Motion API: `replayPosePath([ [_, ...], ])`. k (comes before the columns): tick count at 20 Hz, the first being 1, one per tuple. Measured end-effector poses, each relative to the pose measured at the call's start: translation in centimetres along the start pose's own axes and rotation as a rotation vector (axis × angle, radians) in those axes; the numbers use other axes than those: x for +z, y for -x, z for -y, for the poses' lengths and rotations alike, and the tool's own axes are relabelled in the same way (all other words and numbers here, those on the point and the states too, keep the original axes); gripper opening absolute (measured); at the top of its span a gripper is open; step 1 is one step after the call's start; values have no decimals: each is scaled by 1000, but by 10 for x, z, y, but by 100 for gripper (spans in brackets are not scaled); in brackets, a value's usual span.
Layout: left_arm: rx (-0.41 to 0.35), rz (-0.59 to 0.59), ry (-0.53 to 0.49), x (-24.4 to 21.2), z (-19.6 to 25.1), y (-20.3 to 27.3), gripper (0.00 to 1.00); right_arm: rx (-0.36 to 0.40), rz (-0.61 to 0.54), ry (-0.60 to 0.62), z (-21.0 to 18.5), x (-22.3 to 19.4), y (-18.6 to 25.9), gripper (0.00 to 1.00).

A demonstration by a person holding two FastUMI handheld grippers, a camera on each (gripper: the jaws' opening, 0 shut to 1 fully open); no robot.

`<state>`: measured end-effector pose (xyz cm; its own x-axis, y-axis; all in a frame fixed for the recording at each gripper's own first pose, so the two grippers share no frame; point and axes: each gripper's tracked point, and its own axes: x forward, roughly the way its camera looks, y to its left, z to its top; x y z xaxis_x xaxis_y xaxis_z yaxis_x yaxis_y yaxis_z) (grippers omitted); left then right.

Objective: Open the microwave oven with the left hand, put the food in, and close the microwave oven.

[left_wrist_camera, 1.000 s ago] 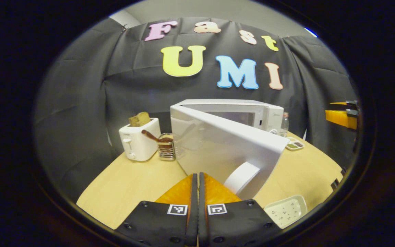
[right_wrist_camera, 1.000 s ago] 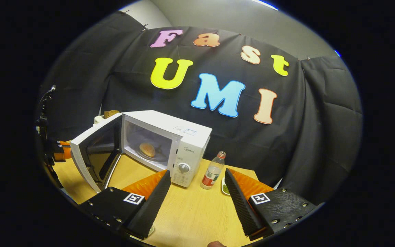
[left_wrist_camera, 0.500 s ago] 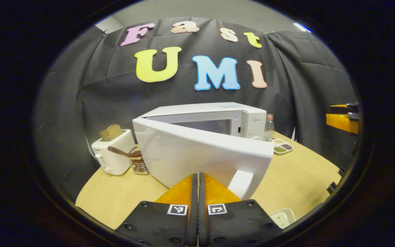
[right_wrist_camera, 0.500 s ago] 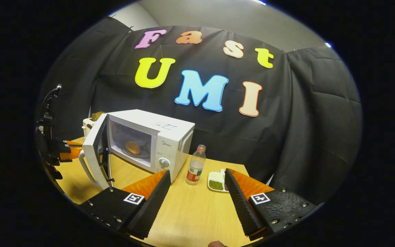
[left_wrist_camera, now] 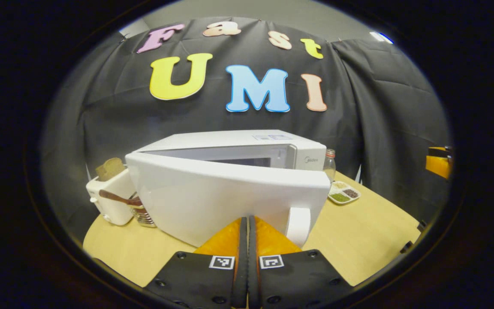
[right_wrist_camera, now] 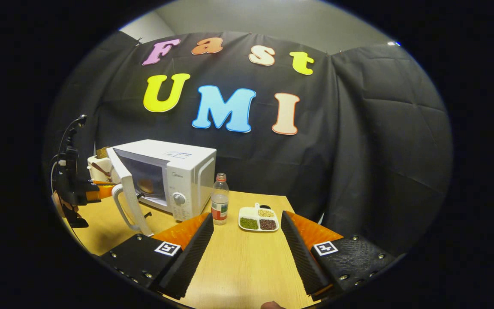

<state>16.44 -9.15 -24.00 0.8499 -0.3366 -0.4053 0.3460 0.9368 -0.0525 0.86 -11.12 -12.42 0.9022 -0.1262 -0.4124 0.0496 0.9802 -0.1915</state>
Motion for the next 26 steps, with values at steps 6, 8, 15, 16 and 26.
replayPosePath([
  [6, -18, 14, -4, 21, 18, -52, 7, -46, -13, -14, 27, -8, -9, 96],
  [8, -13, 8, 0, 23, 19, -67, 7, -56, -18, -16, 33, -11, -12, 97],
  [15, 22, -3, 80, 25, 18, -96, 7, -60, -37, -5, 45, -18, -23, 97],
  [16, 23, 11, 89, 27, 18, -98, 8, -60, -36, -9, 46, -17, -25, 97],
  [26, 91, -10, 89, 35, 14, -98, 8, 40, -9, -10, 16, -9, -48, 97],
])
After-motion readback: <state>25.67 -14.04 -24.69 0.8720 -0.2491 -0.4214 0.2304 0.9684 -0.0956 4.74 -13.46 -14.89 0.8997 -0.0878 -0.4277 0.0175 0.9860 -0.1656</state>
